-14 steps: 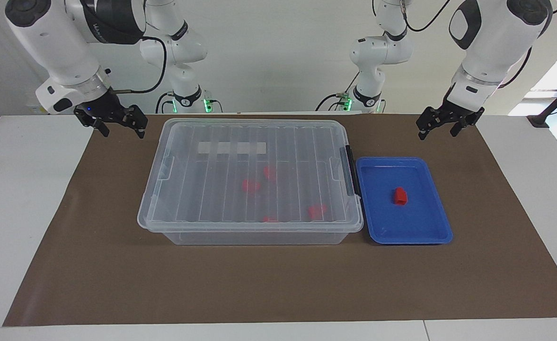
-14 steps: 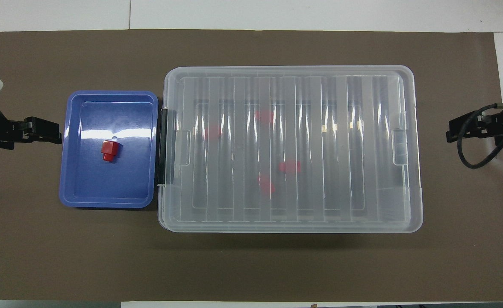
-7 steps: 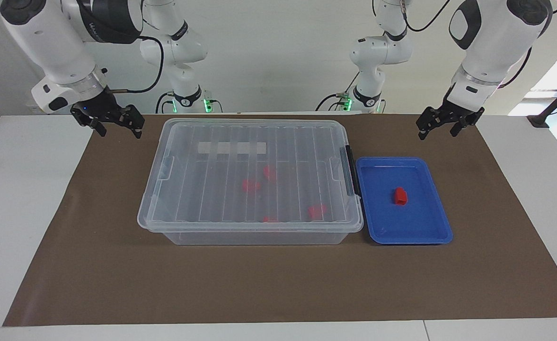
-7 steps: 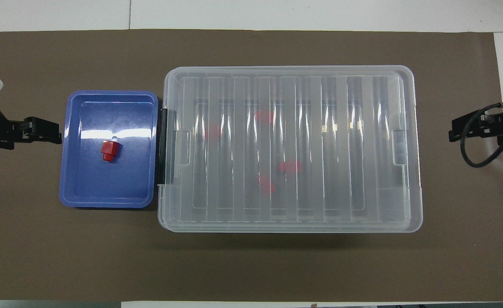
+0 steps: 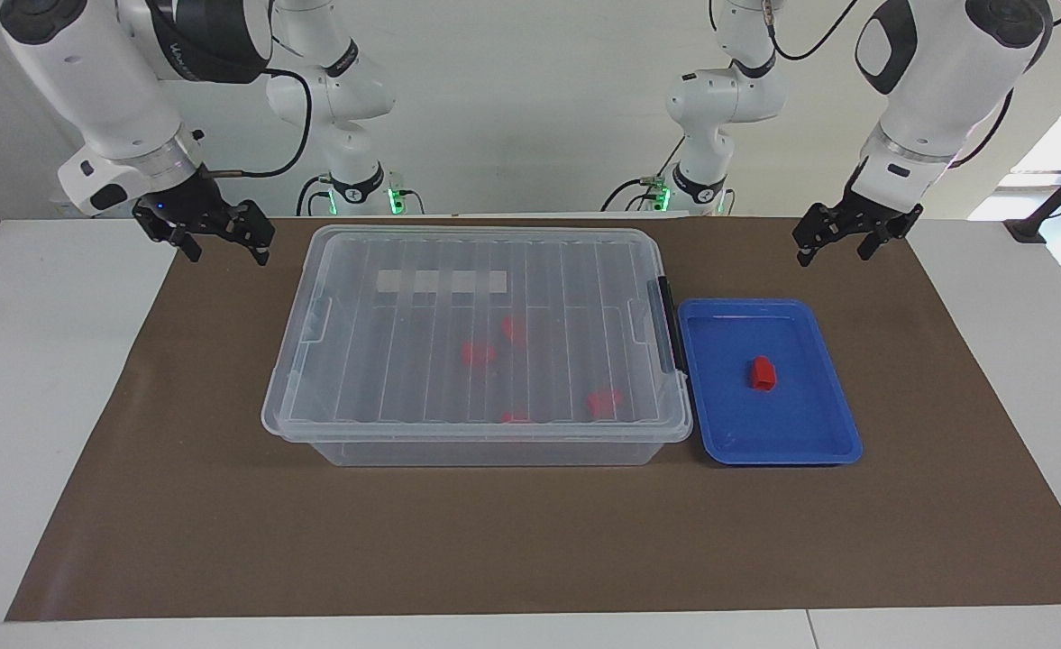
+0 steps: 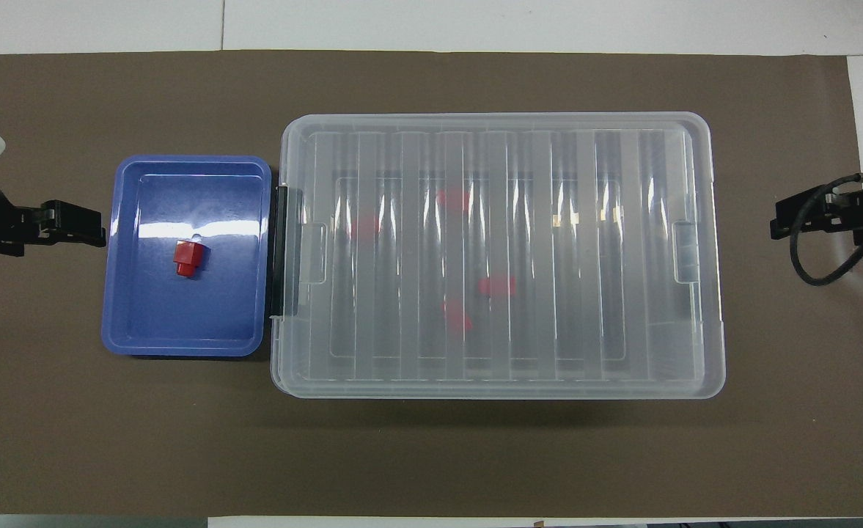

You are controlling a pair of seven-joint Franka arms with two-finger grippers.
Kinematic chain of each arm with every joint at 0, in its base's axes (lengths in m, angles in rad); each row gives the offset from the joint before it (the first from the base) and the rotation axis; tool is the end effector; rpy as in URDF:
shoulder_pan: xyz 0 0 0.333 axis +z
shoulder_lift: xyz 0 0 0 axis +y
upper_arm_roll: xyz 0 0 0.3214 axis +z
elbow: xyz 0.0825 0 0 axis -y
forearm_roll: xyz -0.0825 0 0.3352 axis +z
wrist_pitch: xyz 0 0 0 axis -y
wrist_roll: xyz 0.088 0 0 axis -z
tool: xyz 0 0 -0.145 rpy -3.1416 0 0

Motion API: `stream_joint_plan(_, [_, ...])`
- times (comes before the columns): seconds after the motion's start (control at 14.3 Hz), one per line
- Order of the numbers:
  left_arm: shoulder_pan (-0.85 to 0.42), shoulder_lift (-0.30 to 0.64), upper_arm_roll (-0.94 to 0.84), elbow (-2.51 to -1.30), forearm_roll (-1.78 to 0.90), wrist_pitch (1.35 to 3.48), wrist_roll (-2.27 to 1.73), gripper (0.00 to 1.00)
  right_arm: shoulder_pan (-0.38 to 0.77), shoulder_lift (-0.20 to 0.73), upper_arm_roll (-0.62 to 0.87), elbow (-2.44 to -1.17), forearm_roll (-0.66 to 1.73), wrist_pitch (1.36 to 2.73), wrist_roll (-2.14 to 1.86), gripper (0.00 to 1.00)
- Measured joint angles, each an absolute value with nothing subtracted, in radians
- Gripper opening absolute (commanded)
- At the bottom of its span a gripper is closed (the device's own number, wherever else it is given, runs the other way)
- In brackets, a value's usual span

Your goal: Place red block in blue tray from box

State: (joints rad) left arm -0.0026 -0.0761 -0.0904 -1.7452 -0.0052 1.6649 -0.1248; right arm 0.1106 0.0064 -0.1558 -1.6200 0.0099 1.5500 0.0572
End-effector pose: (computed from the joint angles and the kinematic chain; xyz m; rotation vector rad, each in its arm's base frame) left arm 0.4847 -0.0474 0.5634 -3.1390 -0.0511 0.0067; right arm 0.5000 -0.0209 0.5664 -3.1267 0.1606 0.1196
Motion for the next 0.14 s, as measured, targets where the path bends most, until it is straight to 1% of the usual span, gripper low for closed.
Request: stream_joint_plan(0.14, [-0.003, -0.076, -0.090, -1.745, -0.005, 1.665, -0.125, 1.00, 0.111, 0.006, -0.156, -1.620, 0.010, 1.550, 0.057, 1.00])
